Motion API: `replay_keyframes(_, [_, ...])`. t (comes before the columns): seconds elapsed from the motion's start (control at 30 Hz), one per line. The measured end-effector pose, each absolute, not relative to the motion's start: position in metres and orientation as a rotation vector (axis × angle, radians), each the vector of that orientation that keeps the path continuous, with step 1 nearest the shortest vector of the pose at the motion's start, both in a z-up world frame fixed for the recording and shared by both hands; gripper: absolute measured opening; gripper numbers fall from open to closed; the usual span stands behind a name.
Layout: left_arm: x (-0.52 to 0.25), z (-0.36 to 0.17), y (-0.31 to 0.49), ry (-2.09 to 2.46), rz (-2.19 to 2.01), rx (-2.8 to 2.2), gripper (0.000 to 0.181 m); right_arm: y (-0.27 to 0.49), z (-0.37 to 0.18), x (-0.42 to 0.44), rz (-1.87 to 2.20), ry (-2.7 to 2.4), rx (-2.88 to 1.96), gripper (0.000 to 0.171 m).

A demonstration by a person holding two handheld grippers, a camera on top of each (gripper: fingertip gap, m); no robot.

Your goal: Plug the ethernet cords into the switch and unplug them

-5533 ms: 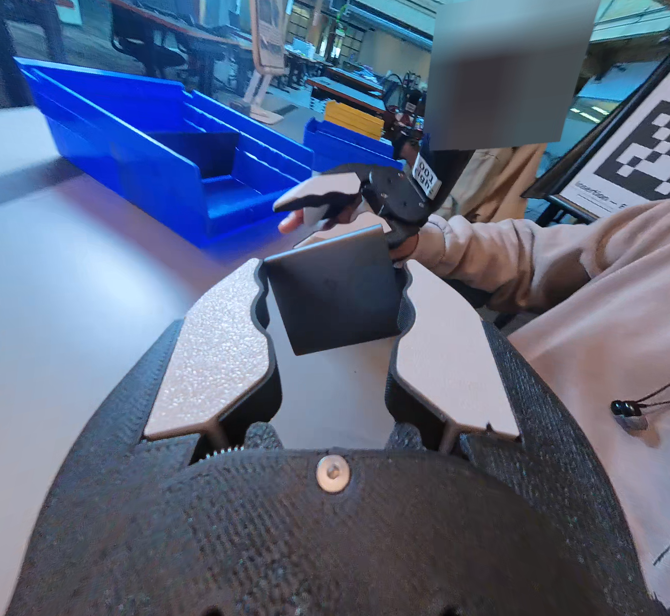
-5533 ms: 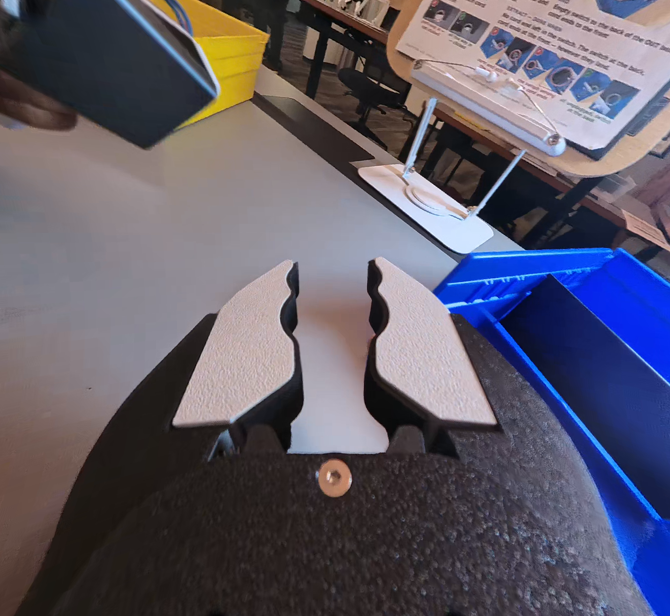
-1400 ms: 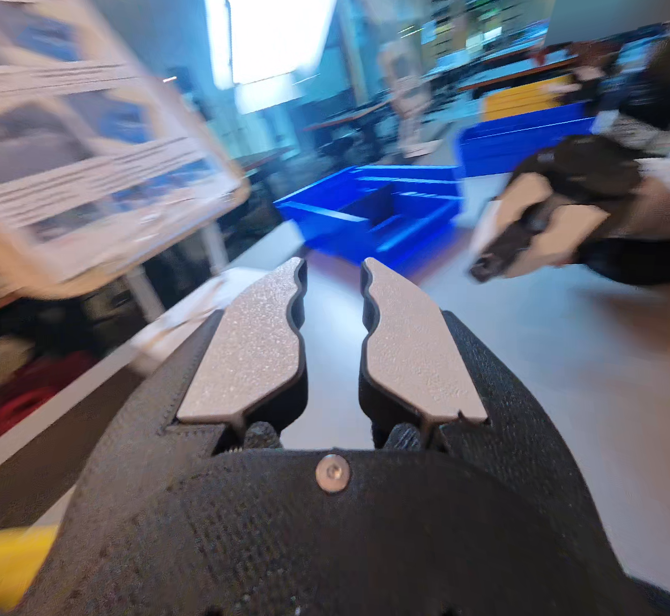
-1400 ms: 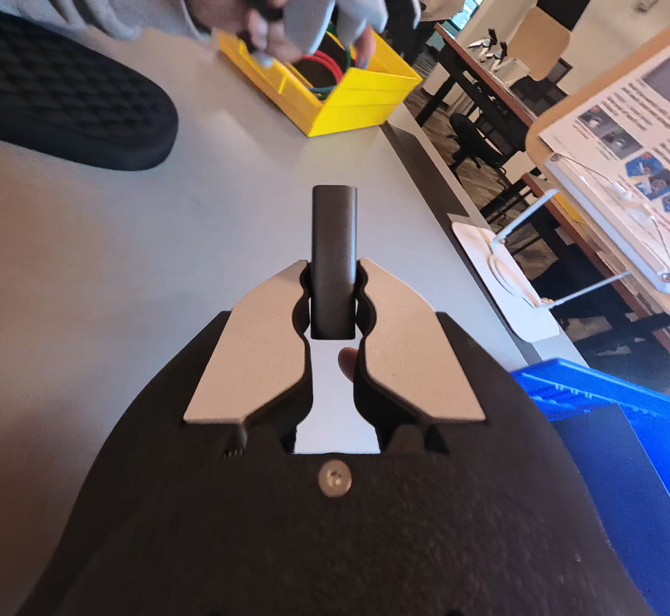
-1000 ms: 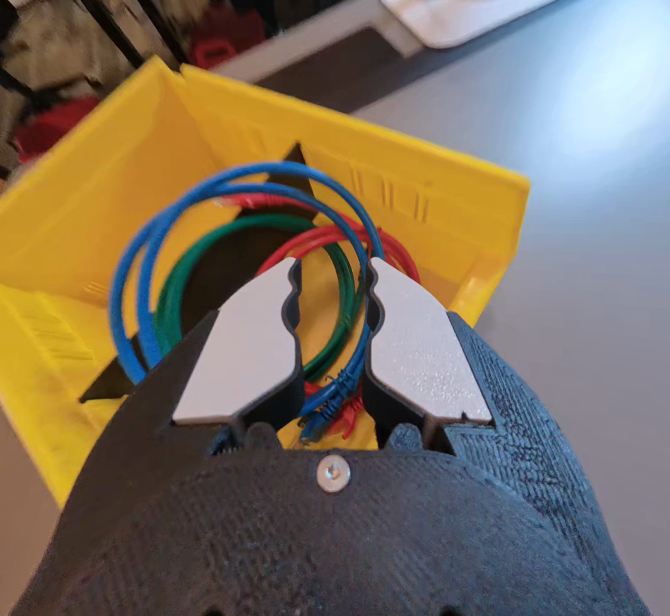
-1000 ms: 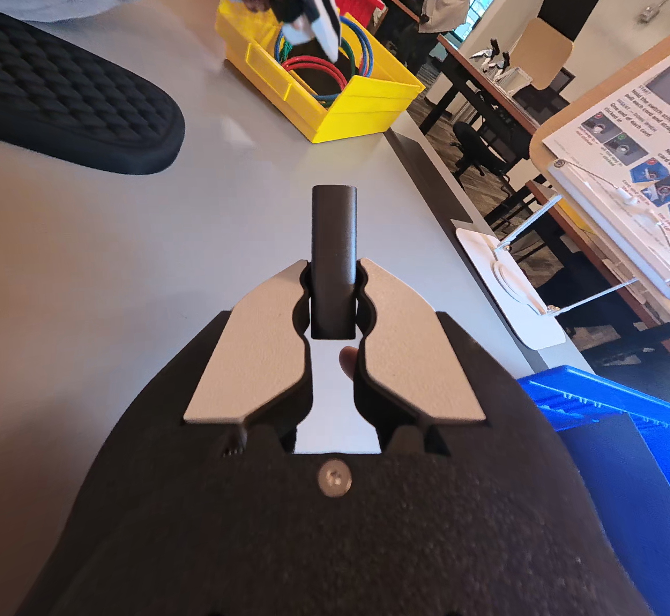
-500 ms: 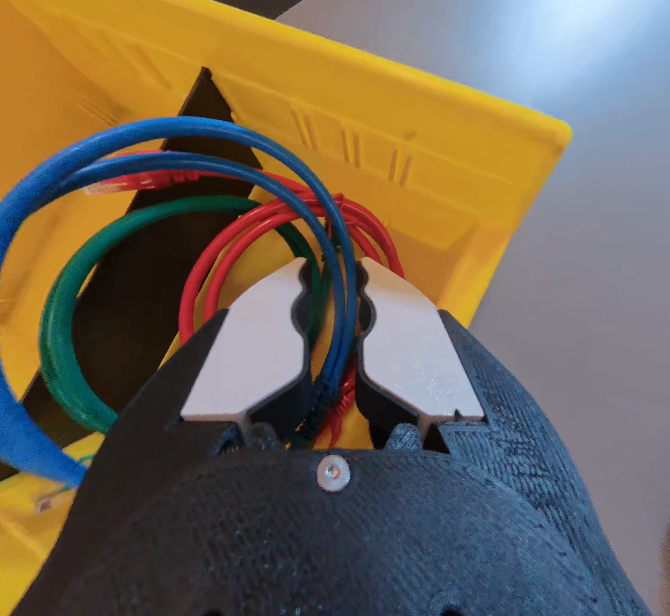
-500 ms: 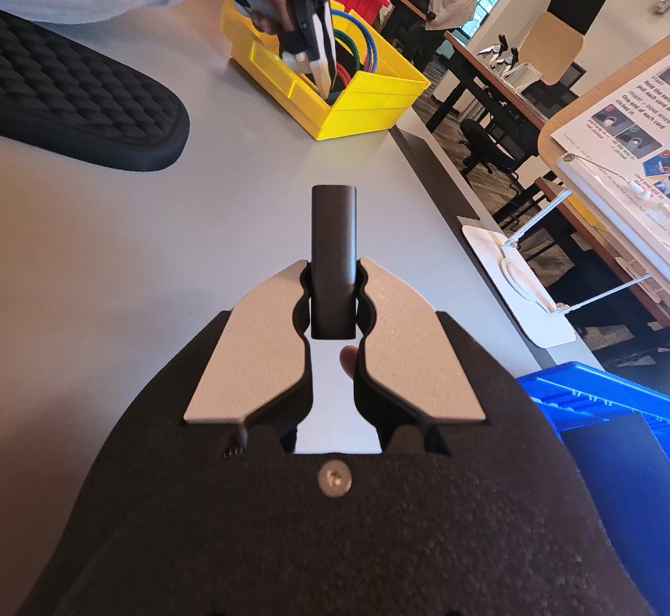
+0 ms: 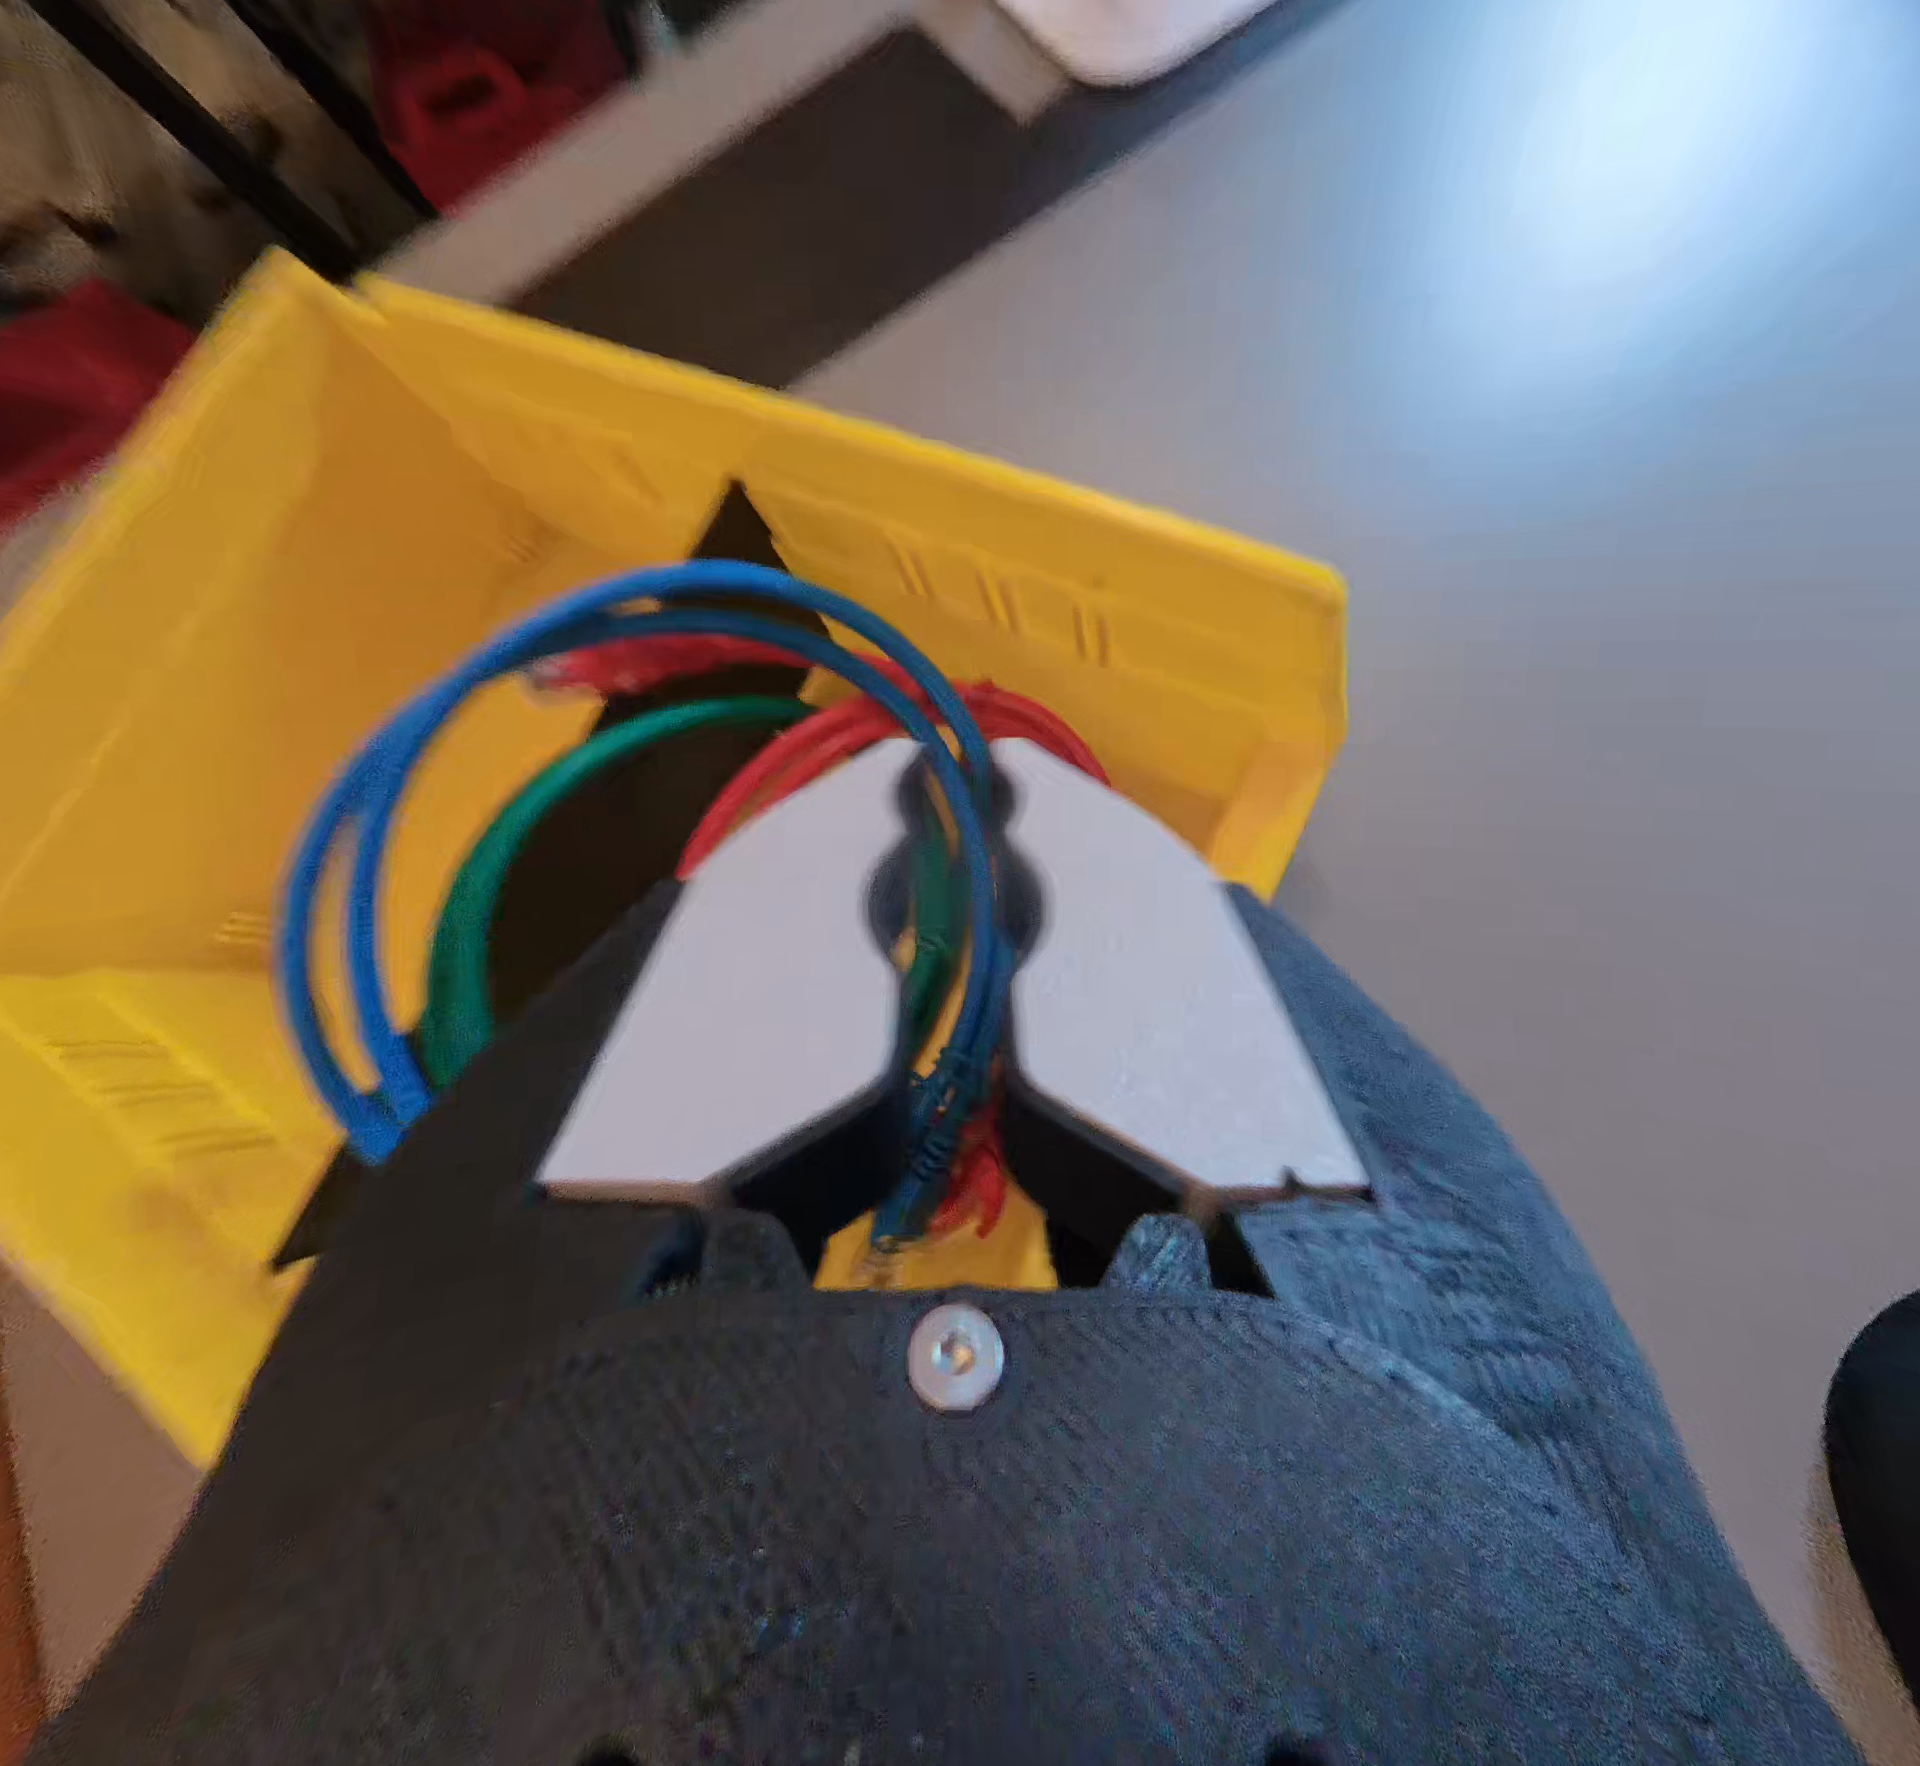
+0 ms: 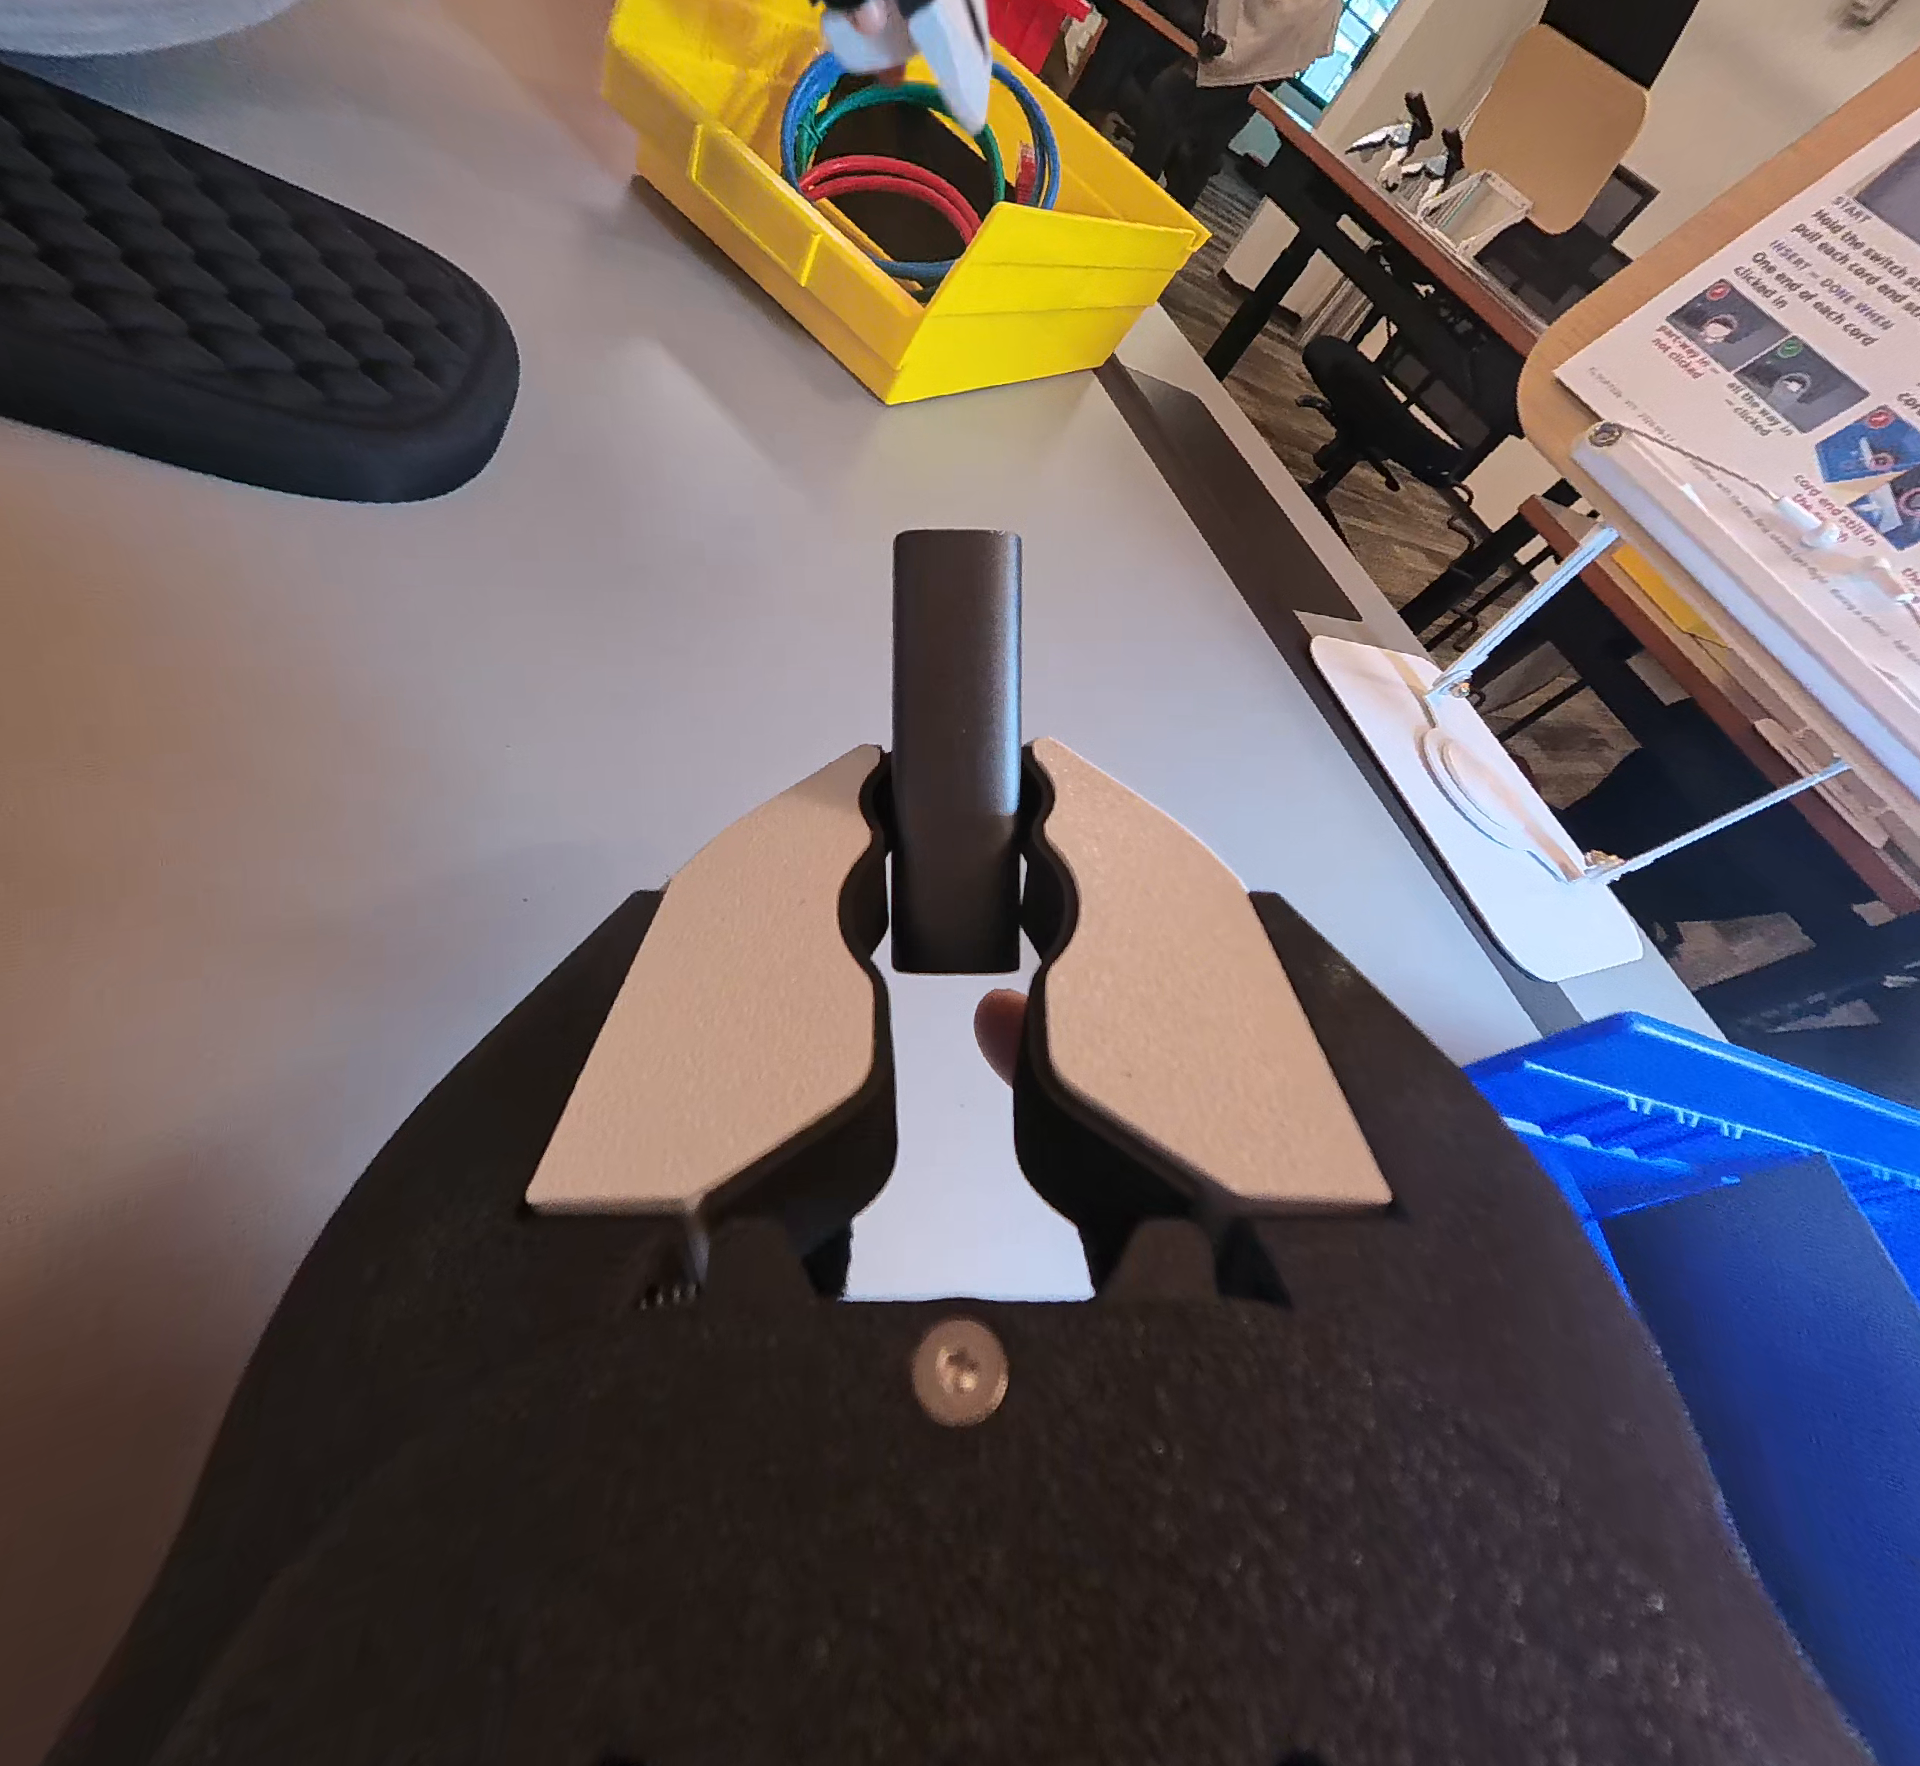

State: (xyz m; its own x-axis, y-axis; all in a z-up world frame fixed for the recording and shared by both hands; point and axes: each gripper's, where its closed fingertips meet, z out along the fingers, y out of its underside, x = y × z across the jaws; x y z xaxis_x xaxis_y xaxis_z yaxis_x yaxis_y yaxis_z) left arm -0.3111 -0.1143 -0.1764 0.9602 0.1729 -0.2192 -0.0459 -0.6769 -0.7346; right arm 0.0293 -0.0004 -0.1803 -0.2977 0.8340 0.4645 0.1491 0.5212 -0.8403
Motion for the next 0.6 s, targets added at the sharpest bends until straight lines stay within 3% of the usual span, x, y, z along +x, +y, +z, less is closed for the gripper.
replay_keyframes(0.03, [-0.312,-0.193,-0.114,-0.114,0.306,-2.359,0.032,-0.001,-0.181,0.029,0.855,-1.763,-0.825,0.021])
replay_keyframes(0.1, [-0.320,-0.219,-0.110,-0.174,0.254,-2.433,0.033,-0.001,-0.181,0.029,0.850,-1.765,-0.826,0.021])
replay_keyframes(0.17, [-0.327,-0.240,-0.111,-0.207,0.225,-2.499,0.021,0.000,-0.182,0.029,0.846,-1.765,-0.830,0.021])
replay_keyframes(0.27, [-0.328,-0.237,-0.109,-0.171,0.239,-2.494,0.013,0.003,-0.181,0.030,0.843,-1.758,-0.835,0.021])
replay_keyframes(0.43, [-0.311,-0.156,-0.110,-0.123,0.336,-2.271,0.012,0.006,-0.180,0.030,0.868,-1.750,-0.850,0.021])
replay_keyframes(0.6, [-0.224,-0.081,-0.091,0.114,0.166,-2.057,0.012,0.005,-0.180,0.029,0.871,-1.746,-0.852,0.021])
